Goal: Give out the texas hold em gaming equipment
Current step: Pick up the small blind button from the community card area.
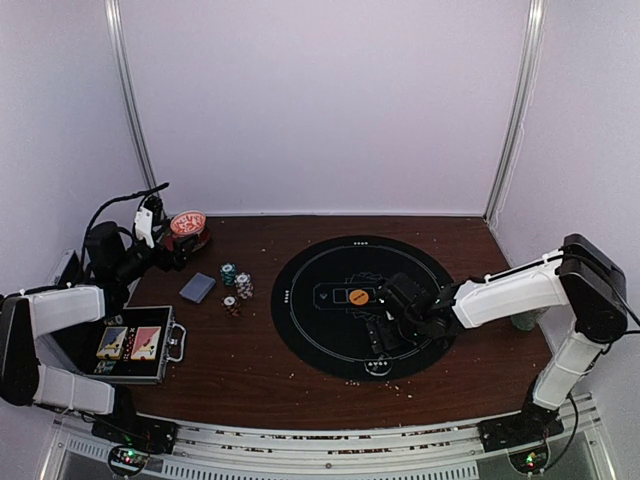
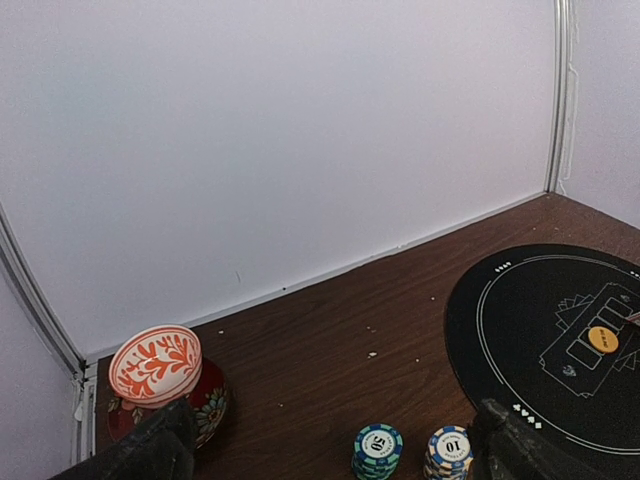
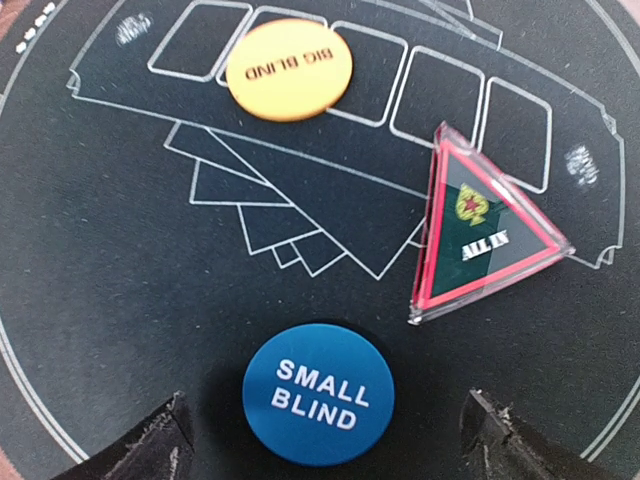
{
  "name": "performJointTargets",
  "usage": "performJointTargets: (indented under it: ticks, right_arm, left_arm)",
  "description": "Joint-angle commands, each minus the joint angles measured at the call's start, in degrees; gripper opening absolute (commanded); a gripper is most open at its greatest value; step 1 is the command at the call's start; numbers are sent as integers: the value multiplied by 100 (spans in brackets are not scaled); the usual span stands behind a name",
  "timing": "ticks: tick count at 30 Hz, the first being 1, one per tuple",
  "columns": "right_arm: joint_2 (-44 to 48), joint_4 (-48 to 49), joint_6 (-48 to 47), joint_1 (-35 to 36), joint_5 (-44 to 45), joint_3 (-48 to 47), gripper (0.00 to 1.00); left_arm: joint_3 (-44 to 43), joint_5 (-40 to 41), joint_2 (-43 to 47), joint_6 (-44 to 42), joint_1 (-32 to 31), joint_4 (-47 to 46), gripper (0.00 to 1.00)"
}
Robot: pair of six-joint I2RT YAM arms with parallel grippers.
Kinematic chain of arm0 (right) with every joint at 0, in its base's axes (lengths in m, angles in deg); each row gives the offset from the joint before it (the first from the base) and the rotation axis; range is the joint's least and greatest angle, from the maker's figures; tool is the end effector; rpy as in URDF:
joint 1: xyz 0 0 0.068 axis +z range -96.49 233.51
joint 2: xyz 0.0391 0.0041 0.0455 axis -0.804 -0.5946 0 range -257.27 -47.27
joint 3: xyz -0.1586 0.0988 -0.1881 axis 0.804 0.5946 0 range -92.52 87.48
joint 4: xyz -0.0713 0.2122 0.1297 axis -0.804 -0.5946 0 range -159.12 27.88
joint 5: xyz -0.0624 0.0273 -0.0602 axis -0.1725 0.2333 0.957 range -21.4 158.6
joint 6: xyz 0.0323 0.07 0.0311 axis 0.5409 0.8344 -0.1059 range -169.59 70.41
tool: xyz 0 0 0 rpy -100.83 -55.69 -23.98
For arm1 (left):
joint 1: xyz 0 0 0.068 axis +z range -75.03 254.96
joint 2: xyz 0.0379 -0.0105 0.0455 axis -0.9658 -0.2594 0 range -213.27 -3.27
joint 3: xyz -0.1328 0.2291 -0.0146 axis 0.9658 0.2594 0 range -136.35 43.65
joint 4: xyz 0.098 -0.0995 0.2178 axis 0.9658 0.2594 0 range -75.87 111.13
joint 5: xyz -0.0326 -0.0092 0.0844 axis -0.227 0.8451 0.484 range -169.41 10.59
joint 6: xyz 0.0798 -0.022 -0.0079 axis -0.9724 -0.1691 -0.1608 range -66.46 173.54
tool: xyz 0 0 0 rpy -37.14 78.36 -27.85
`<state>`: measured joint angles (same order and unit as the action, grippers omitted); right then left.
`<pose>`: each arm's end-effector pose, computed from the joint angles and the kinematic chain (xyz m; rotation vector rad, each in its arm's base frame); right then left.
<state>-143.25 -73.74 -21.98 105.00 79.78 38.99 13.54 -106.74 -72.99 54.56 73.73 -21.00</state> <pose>0.2158 0.2486 0.1056 -0.4676 2.5515 0.2605 0.2933 -0.0397 0.2348 0.3666 1.6160 -0.4223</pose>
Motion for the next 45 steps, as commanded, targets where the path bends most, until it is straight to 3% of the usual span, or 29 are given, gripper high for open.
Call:
performJointTargets:
  ticks: [1, 16, 30, 45]
  right_arm:
    - [-226, 200, 117, 10, -8, -121, 91]
    - [-359, 510, 291, -24, -206, 107, 74]
    - [-496, 429, 297, 34, -98, -16, 52]
    - [-531, -34, 247, 252, 439, -603, 47]
  left_arm:
    - [-46, -84, -84, -5, -34, -292, 98]
    - [-71, -79, -123, 10, -29, -283, 98]
    - [-71, -60, -129, -12, -30, -281, 98]
    - [-73, -42, -106, -14, -28, -278, 98]
